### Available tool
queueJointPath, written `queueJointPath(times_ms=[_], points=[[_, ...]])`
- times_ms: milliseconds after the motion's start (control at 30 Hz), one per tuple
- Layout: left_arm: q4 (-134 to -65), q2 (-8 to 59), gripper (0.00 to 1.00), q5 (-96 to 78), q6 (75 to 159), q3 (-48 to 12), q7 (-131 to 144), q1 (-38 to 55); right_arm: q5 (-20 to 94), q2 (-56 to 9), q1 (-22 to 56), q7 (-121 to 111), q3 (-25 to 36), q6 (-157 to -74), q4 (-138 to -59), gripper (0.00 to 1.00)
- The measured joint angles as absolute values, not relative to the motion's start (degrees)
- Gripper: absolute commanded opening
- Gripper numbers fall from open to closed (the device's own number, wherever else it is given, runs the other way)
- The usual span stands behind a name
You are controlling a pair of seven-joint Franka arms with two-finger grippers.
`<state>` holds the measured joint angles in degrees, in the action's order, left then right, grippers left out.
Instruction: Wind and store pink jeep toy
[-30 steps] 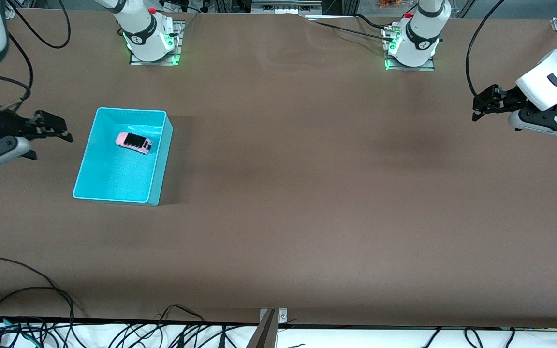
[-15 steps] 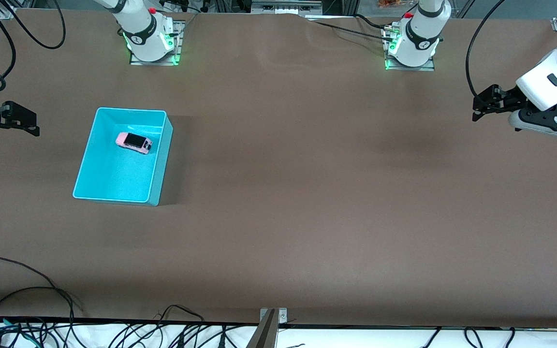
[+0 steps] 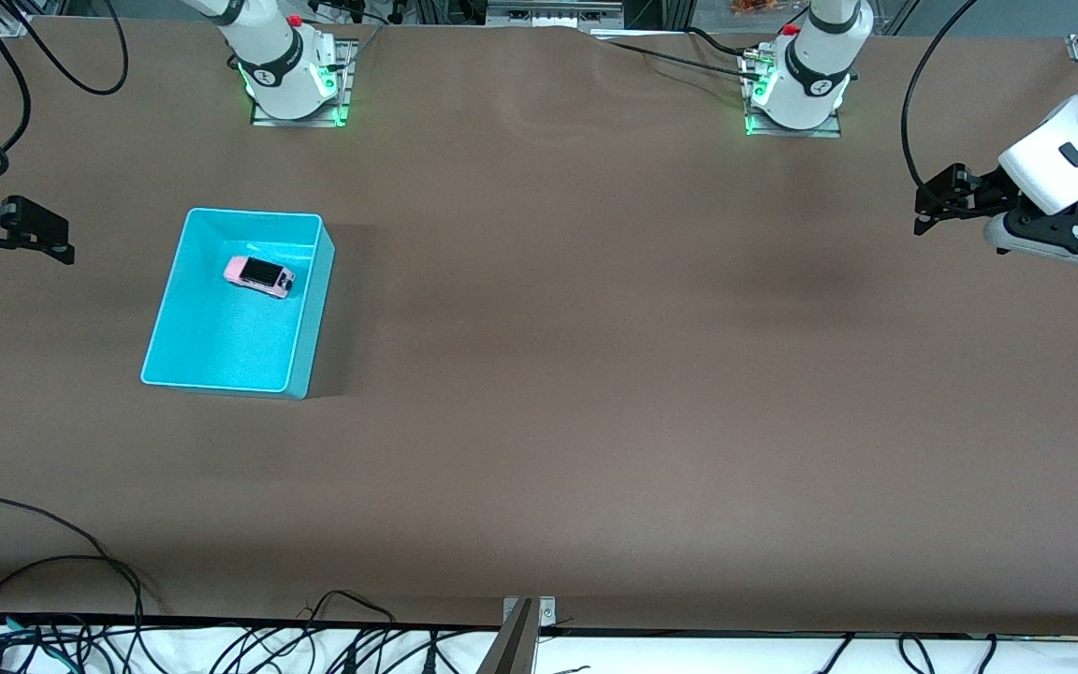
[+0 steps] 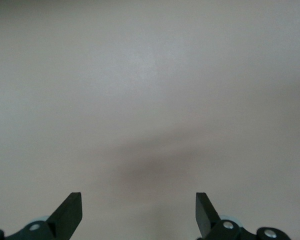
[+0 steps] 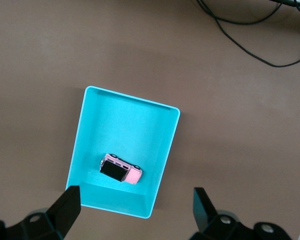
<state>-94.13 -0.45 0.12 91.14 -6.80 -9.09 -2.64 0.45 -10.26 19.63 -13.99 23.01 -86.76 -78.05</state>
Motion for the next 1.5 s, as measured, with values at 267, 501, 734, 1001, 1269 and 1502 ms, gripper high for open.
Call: queueJointPath(times_ms=[267,501,734,1001,1269,1502], points=[[-94.13,-0.45,1.00,0.12,91.15,-6.80,-9.09,-2.64,0.45,-6.16,12.80,-13.82,14.92,-85.09,-80.36,1.00],[-94.13,-0.45,1.00,0.12,91.14,-6.80,-9.09,-2.64,0.45,-1.49,3.33,-13.78,6.66,-84.39,-85.33,1.00],[-94.13,-0.45,1.00,0.11,91.14,-6.80,-9.09,-2.64,0.45,4.69,-0.96,-13.78,2.80,-83.53,-92.33,1.00],[-94.13,-0.45,1.00,0.11,91.14,-6.80,-9.09,-2.64,0.41,6.19,-1.37,-13.69,1.89,-86.40,-94.73,1.00],[-94.13,-0.45,1.00,0.11,91.14,-6.81,-9.09,-2.64,0.40,2.84,-1.79,-13.69,1.89,-91.11,-94.17,1.00],[-94.13,-0.45,1.00,0.11,91.14,-6.80,-9.09,-2.64,0.40,0.46,-1.89,-13.69,1.89,-91.19,-93.54,1.00]])
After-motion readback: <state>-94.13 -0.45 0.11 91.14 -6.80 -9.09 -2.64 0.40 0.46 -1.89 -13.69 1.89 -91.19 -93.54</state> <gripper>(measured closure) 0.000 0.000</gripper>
